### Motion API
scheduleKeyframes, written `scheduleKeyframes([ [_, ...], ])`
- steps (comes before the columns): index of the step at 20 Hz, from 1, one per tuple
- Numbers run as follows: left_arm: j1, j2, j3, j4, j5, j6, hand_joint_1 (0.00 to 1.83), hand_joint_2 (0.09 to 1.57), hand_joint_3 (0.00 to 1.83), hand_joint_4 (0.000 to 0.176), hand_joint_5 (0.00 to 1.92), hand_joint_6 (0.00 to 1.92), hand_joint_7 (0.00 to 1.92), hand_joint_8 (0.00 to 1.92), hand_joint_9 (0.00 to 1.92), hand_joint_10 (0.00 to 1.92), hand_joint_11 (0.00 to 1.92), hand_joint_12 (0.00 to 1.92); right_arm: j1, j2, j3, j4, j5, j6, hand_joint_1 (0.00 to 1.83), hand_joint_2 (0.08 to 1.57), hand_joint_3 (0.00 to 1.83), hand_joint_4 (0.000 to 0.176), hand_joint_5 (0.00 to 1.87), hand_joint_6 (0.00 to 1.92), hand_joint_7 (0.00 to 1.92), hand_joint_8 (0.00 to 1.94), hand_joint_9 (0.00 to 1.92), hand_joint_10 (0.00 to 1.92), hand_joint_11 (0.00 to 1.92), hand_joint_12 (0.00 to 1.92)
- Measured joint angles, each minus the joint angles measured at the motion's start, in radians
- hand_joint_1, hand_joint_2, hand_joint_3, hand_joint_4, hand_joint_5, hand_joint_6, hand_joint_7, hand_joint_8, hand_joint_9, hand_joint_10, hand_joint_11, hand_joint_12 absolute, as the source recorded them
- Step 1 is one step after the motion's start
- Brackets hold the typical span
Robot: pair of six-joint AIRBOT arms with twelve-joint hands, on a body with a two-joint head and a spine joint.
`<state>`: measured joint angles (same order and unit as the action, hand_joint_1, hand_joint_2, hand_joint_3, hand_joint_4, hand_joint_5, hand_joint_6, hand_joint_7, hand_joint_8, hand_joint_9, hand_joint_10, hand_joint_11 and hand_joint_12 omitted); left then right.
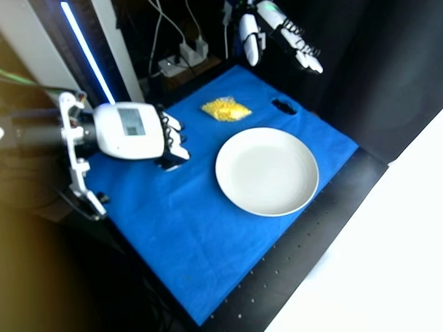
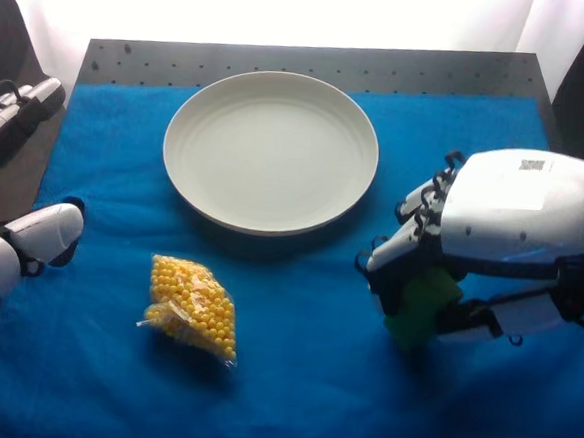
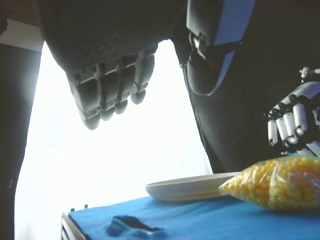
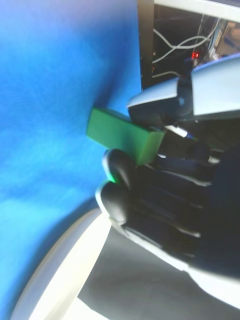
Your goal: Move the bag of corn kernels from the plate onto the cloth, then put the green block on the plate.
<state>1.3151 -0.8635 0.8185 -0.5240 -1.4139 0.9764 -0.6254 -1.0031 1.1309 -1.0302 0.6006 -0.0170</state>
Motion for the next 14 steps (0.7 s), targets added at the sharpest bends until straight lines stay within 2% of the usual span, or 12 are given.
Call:
scheduleKeyframes([
  [2,0.000,0.000,0.000,0.000,-0.001,0.000,0.31,1.35,0.00,0.057,0.02,0.00,0.00,0.00,0.00,0.00,0.00,0.00,0.028,0.005,0.000,0.033,0.028,-0.037,1.23,1.20,0.00,0.000,0.70,1.20,0.94,1.30,0.90,1.37,0.64,1.74],
  [3,0.000,0.000,0.000,-0.001,-0.001,0.000,0.33,1.35,0.00,0.057,0.03,0.00,0.00,0.00,0.00,0.00,0.00,0.00,0.055,0.008,0.000,0.038,0.032,-0.047,1.19,1.27,0.01,0.000,0.63,1.26,0.81,1.56,0.86,1.65,0.69,1.88],
  [4,0.000,0.000,0.000,0.000,-0.001,0.000,0.33,1.34,0.00,0.053,0.04,0.01,0.00,0.00,0.00,0.00,0.00,0.00,0.092,0.010,0.004,0.051,0.041,-0.064,1.08,1.30,0.01,0.000,0.64,1.45,0.89,1.71,0.88,1.84,0.53,1.91],
  [5,0.000,0.000,0.000,0.000,0.000,0.000,0.35,1.35,0.00,0.058,0.04,0.00,0.00,0.00,0.00,0.00,0.00,0.00,0.119,0.008,0.013,0.063,0.048,-0.071,1.15,1.30,0.00,0.000,0.63,1.47,0.73,1.57,0.89,1.72,0.72,1.92],
  [6,0.000,0.000,0.000,-0.002,0.000,0.000,0.34,1.34,0.00,0.065,0.04,0.00,0.00,0.00,0.00,0.00,0.00,0.00,0.158,-0.008,0.037,0.068,0.055,-0.077,1.19,1.27,0.00,0.000,0.62,1.33,0.83,1.49,0.99,1.54,0.90,1.82],
  [7,0.000,0.000,0.000,-0.004,0.002,0.000,0.35,1.35,0.00,0.056,0.03,0.00,0.00,0.00,0.00,0.00,0.00,0.00,0.180,-0.027,0.059,0.067,0.052,-0.079,1.10,1.28,0.00,0.000,0.67,1.40,0.95,1.34,1.08,1.49,1.04,1.76],
  [8,0.000,0.000,0.003,0.000,0.003,0.000,0.35,1.35,0.00,0.054,0.03,0.00,0.00,0.00,0.00,0.00,0.00,0.00,0.211,-0.053,0.083,0.067,0.034,-0.082,1.19,1.25,0.00,0.000,0.65,1.27,0.90,1.40,1.13,1.37,1.09,1.67],
  [9,0.000,-0.001,0.003,-0.001,0.004,0.000,0.34,1.36,0.00,0.055,0.03,0.00,0.00,0.00,0.00,0.00,0.00,0.00,0.243,-0.087,0.111,0.053,0.015,-0.081,1.11,1.25,0.00,0.000,0.71,1.35,1.03,1.28,1.23,1.39,1.18,1.70],
  [10,0.000,-0.002,0.003,-0.003,0.004,0.000,0.35,1.36,0.00,0.061,0.03,0.00,0.00,0.00,0.00,0.00,0.00,0.00,0.266,-0.116,0.132,0.046,-0.002,-0.081,1.18,1.25,0.00,0.000,0.70,1.36,0.82,1.38,1.11,1.38,0.90,1.76],
  [12,0.000,-0.007,0.004,0.002,0.004,0.000,0.38,1.35,0.00,0.084,0.03,0.00,0.00,0.00,0.00,0.00,0.02,0.01,0.325,-0.181,0.177,0.016,-0.066,-0.082,1.18,1.25,0.00,0.000,0.64,1.35,0.84,1.38,0.91,1.14,0.76,1.57],
  [13,0.000,-0.007,0.004,0.002,0.010,0.000,0.39,1.36,0.00,0.078,0.04,0.00,0.00,0.00,0.00,0.00,0.04,0.02,0.336,-0.217,0.208,0.026,-0.084,-0.082,1.08,1.29,0.00,0.000,0.65,1.43,0.77,0.84,0.77,0.97,0.56,1.58],
  [14,0.000,-0.008,0.006,0.001,0.013,-0.001,0.39,1.36,0.00,0.078,0.04,0.00,0.00,0.00,0.00,0.00,0.03,0.02,0.335,-0.249,0.234,0.031,-0.097,-0.082,1.04,1.31,0.00,0.000,0.63,1.49,0.79,0.56,0.72,0.93,0.52,1.62],
])
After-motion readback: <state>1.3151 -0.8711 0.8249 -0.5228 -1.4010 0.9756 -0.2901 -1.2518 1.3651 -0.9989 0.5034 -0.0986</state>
